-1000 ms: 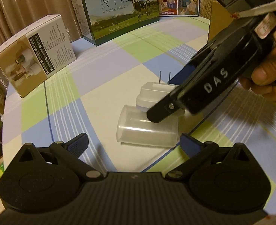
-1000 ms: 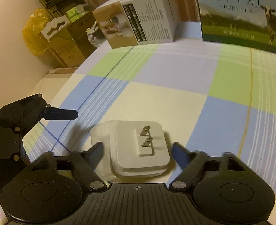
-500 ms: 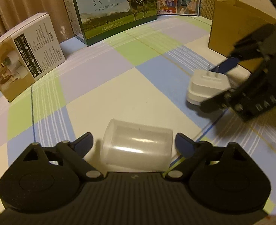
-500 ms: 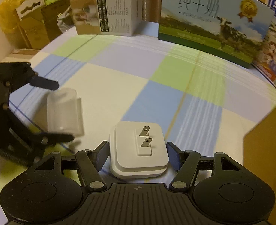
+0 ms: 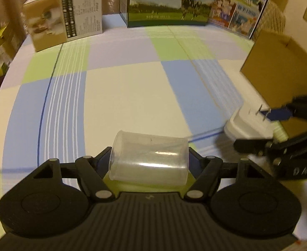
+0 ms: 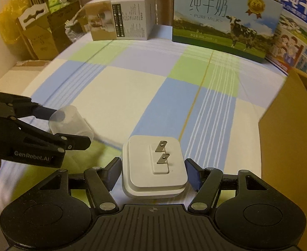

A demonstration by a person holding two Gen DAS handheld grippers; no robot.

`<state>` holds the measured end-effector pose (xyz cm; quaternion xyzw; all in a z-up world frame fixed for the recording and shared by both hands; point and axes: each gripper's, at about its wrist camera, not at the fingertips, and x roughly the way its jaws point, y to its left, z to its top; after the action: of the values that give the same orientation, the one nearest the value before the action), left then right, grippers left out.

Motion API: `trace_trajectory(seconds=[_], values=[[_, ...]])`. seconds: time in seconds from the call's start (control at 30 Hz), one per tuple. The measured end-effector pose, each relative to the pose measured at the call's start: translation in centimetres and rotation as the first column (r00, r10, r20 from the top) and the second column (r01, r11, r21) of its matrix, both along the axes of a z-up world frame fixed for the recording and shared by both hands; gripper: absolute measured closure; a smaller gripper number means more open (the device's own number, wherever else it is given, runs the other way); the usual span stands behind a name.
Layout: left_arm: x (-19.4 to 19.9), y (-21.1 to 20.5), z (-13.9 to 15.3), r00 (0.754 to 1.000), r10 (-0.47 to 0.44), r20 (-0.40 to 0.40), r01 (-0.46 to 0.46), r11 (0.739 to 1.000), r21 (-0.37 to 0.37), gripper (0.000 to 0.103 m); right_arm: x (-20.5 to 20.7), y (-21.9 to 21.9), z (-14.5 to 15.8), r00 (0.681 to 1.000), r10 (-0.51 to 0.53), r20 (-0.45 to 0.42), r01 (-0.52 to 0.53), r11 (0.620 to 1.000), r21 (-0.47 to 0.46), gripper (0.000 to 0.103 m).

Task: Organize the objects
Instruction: 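Carry the plug adapter and clear cup with both grippers over the cardboard box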

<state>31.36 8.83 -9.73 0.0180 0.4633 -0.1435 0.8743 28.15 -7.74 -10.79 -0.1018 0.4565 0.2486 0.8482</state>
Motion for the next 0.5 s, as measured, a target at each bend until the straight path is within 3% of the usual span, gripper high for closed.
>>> trace_trajectory(seconds=[0.5], values=[[-11.9,-3.0,7.7,0.991,0.116,0.06,-0.113,0.992,-0.058,0.033,-10.9,-5.7,7.0,0.995,-0.103,0.014,0.1,0.988,0.118,0.04]])
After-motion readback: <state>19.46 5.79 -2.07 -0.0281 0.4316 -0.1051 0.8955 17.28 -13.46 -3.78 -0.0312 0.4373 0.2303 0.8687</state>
